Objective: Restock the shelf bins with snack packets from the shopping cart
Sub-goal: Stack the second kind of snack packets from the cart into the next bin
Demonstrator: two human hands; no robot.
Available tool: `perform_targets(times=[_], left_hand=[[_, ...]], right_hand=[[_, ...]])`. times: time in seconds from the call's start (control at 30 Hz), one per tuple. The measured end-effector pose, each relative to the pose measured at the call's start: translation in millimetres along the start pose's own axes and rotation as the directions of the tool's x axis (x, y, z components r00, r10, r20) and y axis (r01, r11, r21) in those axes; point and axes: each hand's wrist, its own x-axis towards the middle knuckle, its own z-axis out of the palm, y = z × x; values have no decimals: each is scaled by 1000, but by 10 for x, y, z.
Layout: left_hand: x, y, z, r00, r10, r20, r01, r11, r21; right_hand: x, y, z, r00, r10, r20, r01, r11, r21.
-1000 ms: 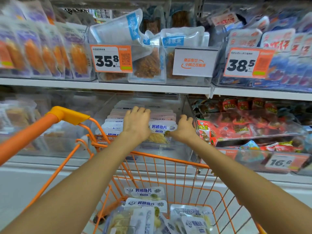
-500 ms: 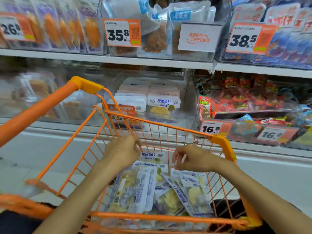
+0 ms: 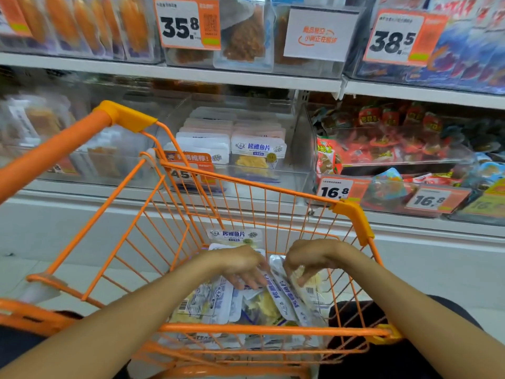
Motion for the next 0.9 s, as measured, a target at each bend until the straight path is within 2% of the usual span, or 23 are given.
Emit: perform_targets(times=[0.1,0.2,0.27,0.3,0.4,0.47,0.57,0.63,0.7,0.73,0.8,0.83,0.9], left_hand=[[20,-53,-33,1000,-28,3,28,969,-245],[51,-84,-69,998,-62,-22,50,931,-361],[31,-83,-61,992,-94,-78,70,961,-267],[39,-87,-61,987,-107,-118,80,975,-210],[-3,-64,-194,973,-29,-227,20,999,-42],[-81,-38,-353,971,31,-237,-38,999,-26],[-179,-21,-533,980,26,-199,-40,997,-64],[-195,-46,-587,989,5,-151,-25,990,-135],[-185,-85,-631,991,3,-132,-35,970,-240],[-173,-110,-652,990,6,-137,-42,964,-263],[-136,-160,-688,983,-28,-183,-21,965,-260],[-124,-192,-700,974,-70,-217,15,969,-245],[-121,-212,-704,957,-147,-251,96,974,-207]], right_hand=[[7,-30,-33,998,-52,-36,56,990,126],[10,-54,-56,992,-98,75,78,971,225],[14,-28,-58,984,-101,143,73,978,194],[17,-17,-53,988,-96,121,80,989,127],[21,5,-84,987,-109,-116,90,983,-157],[32,18,-128,981,-125,-149,92,973,-211],[70,17,-143,974,-163,-158,153,985,-74],[58,-12,-133,960,-184,-211,209,973,103],[52,-5,-131,969,-142,-202,197,938,284],[56,12,-121,975,-110,-193,161,950,269],[69,60,-67,980,5,-198,-15,999,-49],[87,76,0,983,45,-180,-83,974,-210],[148,135,119,983,147,-107,-176,920,-351]])
